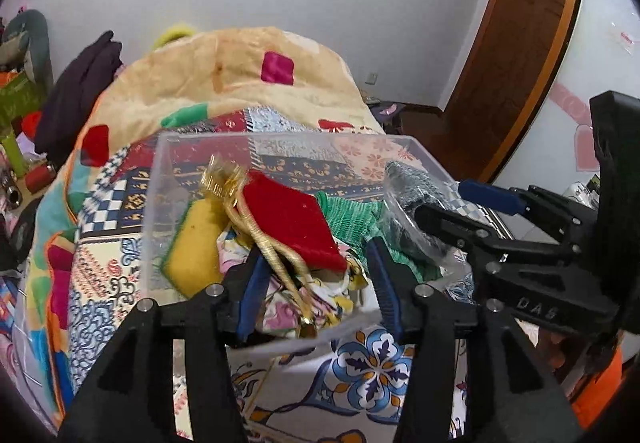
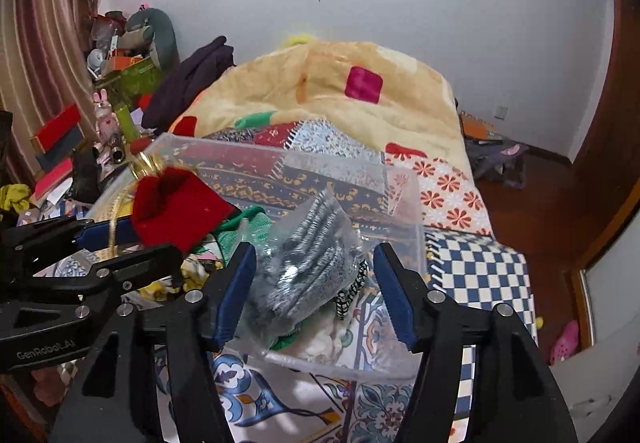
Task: Organize soft objects
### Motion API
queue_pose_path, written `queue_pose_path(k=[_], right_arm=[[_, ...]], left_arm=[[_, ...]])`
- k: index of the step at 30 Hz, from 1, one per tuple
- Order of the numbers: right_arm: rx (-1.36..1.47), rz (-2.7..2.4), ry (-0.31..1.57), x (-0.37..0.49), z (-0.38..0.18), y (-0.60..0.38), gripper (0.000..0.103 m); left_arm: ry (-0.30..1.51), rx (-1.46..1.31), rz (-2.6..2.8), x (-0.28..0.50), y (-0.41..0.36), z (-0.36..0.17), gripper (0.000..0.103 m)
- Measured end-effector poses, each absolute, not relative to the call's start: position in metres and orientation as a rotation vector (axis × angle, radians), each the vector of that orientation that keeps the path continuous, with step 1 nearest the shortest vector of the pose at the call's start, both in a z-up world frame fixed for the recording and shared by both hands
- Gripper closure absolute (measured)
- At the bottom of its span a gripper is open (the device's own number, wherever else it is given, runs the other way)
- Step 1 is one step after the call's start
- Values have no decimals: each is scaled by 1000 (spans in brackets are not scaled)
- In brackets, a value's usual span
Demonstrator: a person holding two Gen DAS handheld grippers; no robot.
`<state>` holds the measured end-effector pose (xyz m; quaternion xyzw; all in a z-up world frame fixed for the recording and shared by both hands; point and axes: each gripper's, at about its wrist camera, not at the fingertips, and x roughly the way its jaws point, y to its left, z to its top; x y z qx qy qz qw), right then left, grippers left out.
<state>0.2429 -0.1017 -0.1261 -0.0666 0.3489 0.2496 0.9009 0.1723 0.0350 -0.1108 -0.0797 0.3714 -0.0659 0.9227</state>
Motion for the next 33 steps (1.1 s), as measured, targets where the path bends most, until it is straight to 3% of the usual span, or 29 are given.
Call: queue_pose_path(k=[17,21,25,33], right_arm=[[-68,580,500,173,-52,-137,43],[-57,593,454,152,-42,-142,42],[-40,583,428,137,-43,-149,29],[-27,575,372,119,-49,-161,18]], left_arm=[[468,-144,-140,80,27,-16,53],[398,-107,-113,57,21,-5,39],[367,-87,-104,39,14,-2,32],[320,-63,-73,17,8,-2,16]])
